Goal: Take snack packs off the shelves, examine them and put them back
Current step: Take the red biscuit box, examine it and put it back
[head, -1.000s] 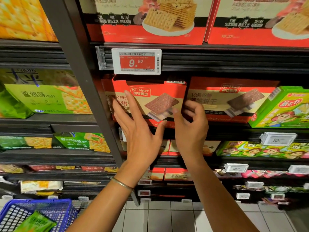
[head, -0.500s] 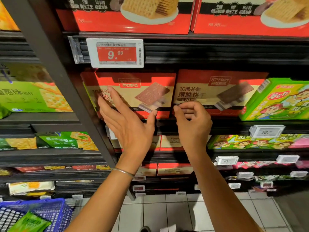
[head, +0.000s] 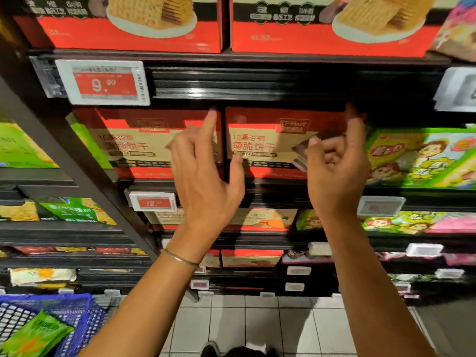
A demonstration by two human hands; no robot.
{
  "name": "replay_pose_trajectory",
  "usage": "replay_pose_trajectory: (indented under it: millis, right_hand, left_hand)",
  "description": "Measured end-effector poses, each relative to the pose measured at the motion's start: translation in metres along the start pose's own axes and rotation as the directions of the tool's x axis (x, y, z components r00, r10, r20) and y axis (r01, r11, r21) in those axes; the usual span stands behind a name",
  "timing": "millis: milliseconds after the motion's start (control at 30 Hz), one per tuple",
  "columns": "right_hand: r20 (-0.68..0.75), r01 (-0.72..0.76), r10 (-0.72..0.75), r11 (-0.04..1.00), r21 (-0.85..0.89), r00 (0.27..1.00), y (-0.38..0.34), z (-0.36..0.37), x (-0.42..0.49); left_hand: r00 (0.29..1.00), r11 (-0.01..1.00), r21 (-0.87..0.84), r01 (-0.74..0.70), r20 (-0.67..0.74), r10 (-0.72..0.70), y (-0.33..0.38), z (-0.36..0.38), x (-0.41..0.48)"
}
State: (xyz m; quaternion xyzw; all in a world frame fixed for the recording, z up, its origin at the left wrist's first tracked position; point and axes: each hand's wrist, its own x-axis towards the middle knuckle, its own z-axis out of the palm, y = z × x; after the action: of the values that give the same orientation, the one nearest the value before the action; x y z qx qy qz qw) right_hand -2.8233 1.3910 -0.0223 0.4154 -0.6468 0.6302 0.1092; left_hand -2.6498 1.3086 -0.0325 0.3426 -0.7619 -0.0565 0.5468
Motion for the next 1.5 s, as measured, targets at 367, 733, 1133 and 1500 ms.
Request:
replay_pose_trajectory:
  millis: [367,733,1133,1500]
  right_hand:
    - [0.031,0.124,-0.127,0.989,0.079,0.991,0.014,-0.029,-0.023]
    - [0.037,-0.116,0.111,0.901,0.417,0.993,0.041,-0.058,-0.045]
    - [0.581,-0.417,0.076,0.771,0.481,0.811,0.057,-0.083,-0.032]
    - [0.724,-0.759,0.349,0.54,0.363,0.595,0.034,-0.093,-0.082]
  left_hand:
    - [0.978,0.947,-0.25,0.202,0.094,-0.184,0.013,0.008,-0.022]
    - [0.982,0.842,-0.506,0.189,0.089,-0.167,0.025,0.0,-0.029]
    - [0.647,0.375,-0.602,0.705,0.329,-0.688,0.051,-0.02,-0.056]
    - [0.39,0.117,-0.432,0.894,0.623,-0.679,0.039,-0.077,-0.105]
